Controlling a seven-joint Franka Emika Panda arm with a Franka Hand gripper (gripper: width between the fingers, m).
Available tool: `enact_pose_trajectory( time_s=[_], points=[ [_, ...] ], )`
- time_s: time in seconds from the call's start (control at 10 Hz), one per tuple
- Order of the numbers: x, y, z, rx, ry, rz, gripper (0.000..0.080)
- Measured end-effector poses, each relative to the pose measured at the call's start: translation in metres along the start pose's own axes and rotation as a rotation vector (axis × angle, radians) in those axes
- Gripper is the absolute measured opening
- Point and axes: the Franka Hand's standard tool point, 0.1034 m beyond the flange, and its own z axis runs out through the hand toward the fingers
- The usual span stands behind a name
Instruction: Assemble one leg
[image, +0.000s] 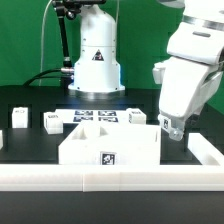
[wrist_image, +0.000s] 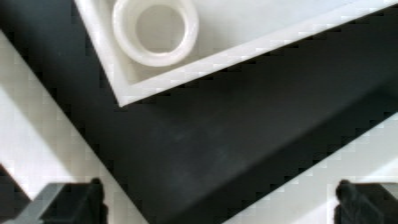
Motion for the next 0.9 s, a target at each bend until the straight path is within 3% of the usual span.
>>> enact_pose_trajectory(
  time_s=[0.5,0.6,0.8,0.9],
  points=[
    [0.0,0.0,0.0,0.0,0.002,-0.002,0.065],
    [-0.002,-0.002,0.002,-0.01,0.017,-0.023,0.065],
    [-0.01,-0.014,0.013,-0.066,0.1,-0.14,0.065],
    [-0.018,-0.02,0.019,-0.071,0.11,-0.174,0.065]
  ],
)
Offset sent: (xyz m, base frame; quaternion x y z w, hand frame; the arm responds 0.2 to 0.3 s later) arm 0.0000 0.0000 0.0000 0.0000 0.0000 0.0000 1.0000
